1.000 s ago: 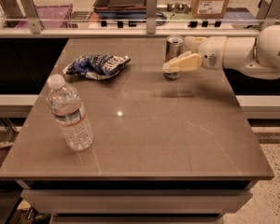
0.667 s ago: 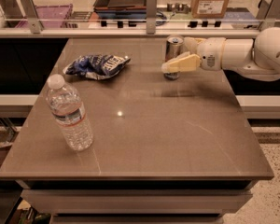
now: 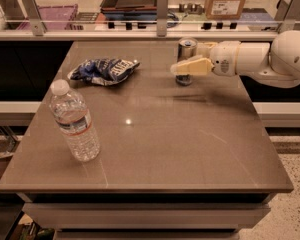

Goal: Pick redbull can

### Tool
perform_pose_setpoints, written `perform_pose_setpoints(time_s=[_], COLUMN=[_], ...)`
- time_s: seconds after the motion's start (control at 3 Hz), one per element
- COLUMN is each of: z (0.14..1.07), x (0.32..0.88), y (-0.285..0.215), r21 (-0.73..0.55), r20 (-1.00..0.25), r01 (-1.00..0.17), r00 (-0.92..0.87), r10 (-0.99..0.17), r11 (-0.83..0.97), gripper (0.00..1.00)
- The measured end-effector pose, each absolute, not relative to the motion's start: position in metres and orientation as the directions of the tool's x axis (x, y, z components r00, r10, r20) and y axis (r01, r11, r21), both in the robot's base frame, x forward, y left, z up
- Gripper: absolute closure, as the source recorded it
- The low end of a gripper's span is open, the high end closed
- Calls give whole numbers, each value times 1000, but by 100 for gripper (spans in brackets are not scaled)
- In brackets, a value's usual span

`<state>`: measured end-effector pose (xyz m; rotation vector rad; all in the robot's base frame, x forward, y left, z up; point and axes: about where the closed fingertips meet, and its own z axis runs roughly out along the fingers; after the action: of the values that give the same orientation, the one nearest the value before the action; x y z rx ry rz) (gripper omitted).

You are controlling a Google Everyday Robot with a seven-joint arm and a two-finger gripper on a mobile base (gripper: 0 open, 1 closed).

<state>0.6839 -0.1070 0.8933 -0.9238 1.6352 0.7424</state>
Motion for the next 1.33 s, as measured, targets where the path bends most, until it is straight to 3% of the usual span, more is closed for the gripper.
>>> perform_pose_setpoints(time_s=[1.0, 1.33], z=[892, 892], x=[684, 684], y=[-98, -96], r21=[17, 18], r20=[-971, -971], r01=[-869, -871], r00=[-133, -133], r10=[-200, -200], r11=[494, 491], gripper=[88, 100])
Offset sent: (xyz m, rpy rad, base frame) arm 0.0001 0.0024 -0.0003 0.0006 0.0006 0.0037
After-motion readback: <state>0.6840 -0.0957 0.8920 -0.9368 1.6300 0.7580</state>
